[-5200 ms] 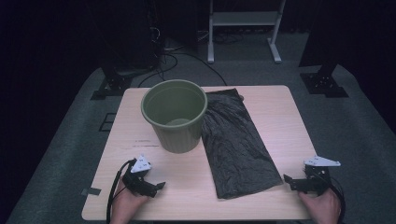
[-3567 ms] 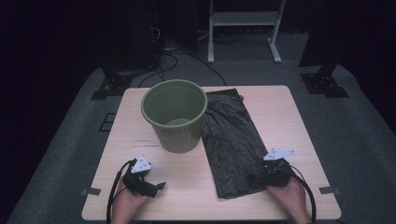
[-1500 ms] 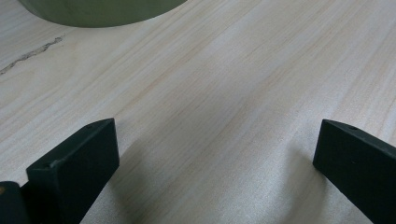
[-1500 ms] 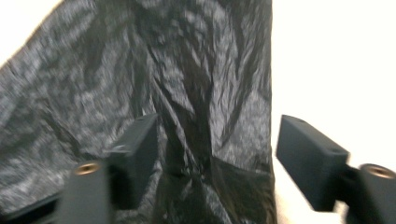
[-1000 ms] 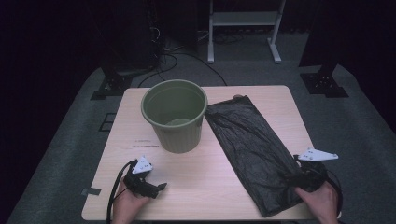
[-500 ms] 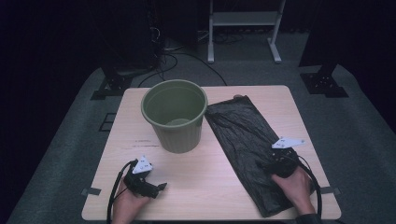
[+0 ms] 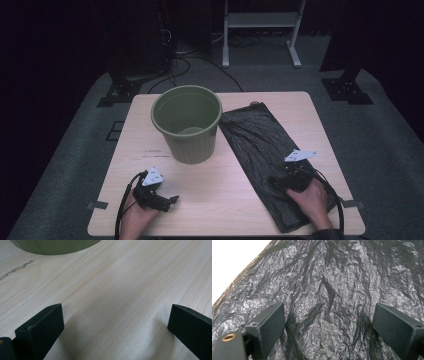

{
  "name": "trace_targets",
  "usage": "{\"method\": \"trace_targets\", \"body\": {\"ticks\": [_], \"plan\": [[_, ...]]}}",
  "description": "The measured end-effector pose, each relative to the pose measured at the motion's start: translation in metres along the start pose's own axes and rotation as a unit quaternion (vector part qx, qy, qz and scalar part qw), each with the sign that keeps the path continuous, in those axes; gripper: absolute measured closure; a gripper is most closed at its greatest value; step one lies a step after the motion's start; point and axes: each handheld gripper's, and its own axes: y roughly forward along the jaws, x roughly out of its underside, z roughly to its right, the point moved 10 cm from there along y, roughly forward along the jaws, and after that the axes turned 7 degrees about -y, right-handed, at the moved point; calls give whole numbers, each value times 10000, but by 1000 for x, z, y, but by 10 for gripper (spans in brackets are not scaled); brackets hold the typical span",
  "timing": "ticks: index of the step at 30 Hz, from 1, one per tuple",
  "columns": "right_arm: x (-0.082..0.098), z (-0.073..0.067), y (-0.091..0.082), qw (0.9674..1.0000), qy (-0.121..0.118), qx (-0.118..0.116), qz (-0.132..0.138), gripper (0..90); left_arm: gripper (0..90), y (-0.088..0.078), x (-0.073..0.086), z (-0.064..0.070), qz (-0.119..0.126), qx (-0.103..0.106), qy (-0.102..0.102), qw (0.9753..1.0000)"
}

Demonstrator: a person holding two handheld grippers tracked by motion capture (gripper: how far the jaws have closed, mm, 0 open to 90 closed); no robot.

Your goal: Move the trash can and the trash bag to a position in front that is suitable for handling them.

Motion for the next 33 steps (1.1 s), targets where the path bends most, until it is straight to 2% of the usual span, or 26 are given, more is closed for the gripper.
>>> {"method": "trace_targets", "body": {"ticks": [2,5,11,23,33], "plan": [[0,0,0,10000,-13,-1,18,93,0,-1,-1,0,23,17,-46,10000],[0,0,1,9999,-9,-2,109,93,0,-9,-9,3,253,168,-219,9993],[0,0,1,9999,-13,6,124,93,0,-21,-22,7,366,216,-265,9987],[0,0,1,9999,-2,16,124,93,0,-40,-50,7,405,210,-243,9987],[0,0,1,9999,3,16,125,94,0,-60,-79,5,586,264,-239,9976]]}}
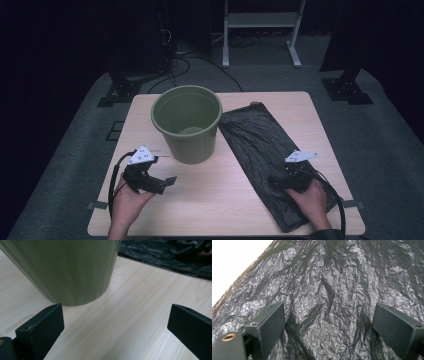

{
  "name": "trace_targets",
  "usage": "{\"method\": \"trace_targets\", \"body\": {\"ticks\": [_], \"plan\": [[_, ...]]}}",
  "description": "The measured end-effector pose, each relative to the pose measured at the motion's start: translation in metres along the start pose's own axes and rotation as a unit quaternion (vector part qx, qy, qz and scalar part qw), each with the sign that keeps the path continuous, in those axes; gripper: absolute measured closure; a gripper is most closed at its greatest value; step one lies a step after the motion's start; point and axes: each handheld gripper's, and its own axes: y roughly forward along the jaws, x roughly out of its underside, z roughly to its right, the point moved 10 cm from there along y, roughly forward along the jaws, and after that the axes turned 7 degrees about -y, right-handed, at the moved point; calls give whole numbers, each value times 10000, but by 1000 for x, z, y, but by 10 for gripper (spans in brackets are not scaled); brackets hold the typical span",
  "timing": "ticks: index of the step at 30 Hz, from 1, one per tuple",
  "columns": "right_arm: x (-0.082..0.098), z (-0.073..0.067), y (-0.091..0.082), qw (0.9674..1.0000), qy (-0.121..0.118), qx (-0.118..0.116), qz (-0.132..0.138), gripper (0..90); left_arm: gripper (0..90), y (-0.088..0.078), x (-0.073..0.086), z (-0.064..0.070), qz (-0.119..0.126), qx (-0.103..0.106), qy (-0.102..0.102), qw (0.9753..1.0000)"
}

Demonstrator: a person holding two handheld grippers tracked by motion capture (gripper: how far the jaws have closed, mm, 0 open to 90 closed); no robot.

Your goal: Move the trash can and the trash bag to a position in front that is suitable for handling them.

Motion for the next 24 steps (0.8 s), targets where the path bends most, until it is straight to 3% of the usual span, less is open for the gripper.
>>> {"method": "trace_targets", "body": {"ticks": [24], "plan": [[0,0,0,10000,3,-3,0,94,0,-32,-61,-15,215,-77,-121,9997]]}}
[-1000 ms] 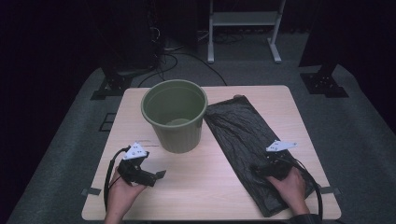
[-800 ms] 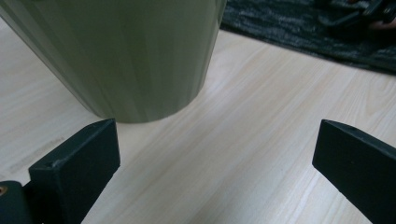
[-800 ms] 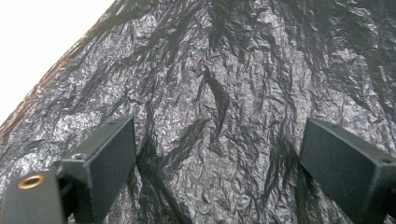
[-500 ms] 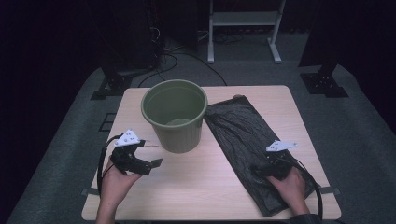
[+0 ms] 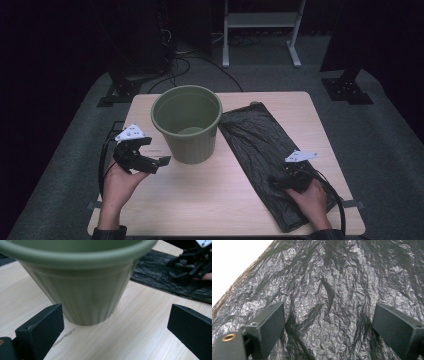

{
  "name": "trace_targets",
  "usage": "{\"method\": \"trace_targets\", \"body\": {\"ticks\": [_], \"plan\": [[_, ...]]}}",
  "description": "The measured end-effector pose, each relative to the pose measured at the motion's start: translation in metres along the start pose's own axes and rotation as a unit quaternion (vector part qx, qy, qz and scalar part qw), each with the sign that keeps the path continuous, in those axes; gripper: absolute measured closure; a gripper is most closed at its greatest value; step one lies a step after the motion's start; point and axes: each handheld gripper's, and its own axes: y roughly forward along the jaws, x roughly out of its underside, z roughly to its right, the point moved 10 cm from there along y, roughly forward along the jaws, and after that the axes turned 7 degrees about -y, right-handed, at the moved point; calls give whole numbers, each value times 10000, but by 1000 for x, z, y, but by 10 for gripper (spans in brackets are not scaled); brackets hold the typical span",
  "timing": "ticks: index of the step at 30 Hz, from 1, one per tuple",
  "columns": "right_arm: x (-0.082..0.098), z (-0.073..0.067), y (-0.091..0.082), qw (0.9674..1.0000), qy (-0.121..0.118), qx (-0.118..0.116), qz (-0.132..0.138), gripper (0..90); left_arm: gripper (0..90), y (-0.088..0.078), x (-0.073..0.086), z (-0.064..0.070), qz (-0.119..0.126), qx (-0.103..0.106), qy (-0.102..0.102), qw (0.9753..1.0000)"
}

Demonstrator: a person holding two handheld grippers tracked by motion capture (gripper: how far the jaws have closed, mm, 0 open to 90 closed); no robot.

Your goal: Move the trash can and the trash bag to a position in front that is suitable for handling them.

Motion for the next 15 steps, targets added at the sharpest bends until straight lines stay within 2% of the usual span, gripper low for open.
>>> {"method": "trace_targets", "body": {"ticks": [6,15], "plan": [[0,0,0,10000,2,1,0,94,0,-15,-26,-8,236,-26,2,9997],[0,0,0,10000,2,1,0,94,0,-15,-55,-21,325,-50,57,9994]]}}
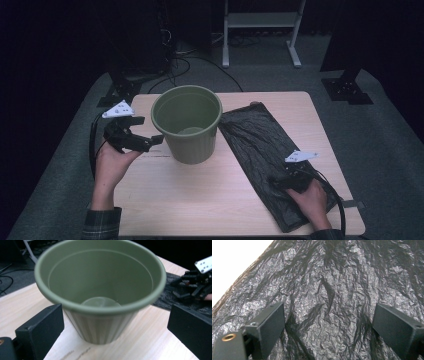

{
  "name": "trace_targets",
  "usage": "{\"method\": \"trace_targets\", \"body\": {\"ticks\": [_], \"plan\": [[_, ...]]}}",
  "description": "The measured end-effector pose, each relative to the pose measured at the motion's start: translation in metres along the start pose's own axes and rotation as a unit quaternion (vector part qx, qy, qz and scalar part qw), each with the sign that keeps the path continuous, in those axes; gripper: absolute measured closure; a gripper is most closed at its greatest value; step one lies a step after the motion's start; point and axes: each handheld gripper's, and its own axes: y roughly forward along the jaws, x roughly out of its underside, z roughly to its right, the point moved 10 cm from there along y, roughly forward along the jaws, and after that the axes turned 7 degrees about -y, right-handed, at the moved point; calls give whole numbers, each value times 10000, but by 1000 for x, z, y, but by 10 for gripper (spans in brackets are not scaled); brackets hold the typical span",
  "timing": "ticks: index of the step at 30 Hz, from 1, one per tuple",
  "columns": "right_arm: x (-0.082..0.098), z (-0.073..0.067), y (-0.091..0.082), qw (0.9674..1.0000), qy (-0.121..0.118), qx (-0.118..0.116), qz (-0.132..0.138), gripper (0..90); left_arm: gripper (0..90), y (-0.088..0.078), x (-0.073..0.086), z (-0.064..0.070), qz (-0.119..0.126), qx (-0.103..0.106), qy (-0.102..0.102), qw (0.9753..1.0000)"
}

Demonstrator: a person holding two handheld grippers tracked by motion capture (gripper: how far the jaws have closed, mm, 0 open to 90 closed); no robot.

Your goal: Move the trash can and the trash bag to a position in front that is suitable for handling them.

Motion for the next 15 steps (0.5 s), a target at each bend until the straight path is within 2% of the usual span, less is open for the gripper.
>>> {"method": "trace_targets", "body": {"ticks": [6,15], "plan": [[0,0,0,10000,-1,-6,1,94,0,17,-11,-12,-35,18,-13,10000],[0,0,0,10000,-3,-6,1,94,0,33,-14,-32,-67,-86,-58,9999]]}}
